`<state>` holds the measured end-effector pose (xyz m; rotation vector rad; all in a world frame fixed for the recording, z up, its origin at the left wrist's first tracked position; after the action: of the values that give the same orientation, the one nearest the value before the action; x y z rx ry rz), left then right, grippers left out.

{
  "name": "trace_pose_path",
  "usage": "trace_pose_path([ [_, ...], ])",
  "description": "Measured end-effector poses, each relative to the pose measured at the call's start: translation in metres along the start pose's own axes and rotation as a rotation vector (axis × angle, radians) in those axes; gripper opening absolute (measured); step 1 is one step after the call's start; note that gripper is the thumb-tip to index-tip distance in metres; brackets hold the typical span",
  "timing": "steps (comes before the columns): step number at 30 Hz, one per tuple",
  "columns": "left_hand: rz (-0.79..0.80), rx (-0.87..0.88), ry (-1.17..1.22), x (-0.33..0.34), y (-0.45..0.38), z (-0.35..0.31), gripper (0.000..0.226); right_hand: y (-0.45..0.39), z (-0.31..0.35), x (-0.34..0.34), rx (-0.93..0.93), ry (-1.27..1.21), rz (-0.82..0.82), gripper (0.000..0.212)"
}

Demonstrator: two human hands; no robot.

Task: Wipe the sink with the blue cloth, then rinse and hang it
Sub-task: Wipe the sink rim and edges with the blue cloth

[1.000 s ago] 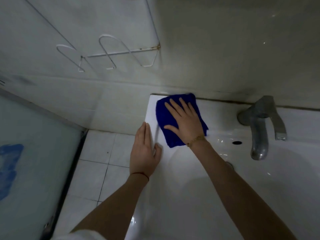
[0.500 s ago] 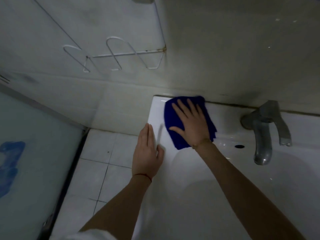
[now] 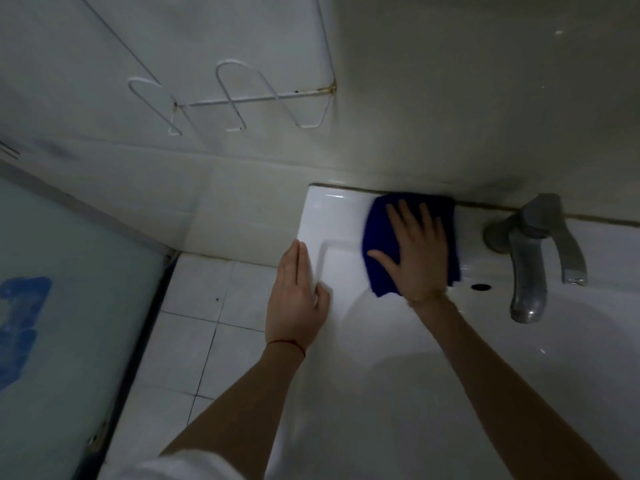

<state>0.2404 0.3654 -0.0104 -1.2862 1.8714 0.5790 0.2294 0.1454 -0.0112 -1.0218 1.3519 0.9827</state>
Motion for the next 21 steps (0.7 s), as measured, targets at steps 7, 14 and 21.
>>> trace_pose_path([
  [7,-0.002,-0.015,0.015,-0.001,0.001,0.001,0.071,-0.022,0.042,-0.002,-0.286,-0.004,0.034,0.075],
  [14,0.002,-0.006,0.028,0.000,0.000,0.001,0.070,0.026,-0.066,0.009,0.068,-0.083,0.019,0.081],
  [21,0.004,-0.023,0.034,0.001,0.001,0.002,0.070,-0.017,0.044,-0.004,-0.091,-0.004,0.035,0.075],
])
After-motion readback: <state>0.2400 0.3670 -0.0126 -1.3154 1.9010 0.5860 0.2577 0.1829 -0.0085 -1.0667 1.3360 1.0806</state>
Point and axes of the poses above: each hand's wrist, its own y-axis away from the middle knuckle, its own x-axis out of the palm, z = x × y, the point moved 5 cm from there along -y, towards the middle knuckle, and after that the axes turned 10 degrees about y, right-handed, at the moved point
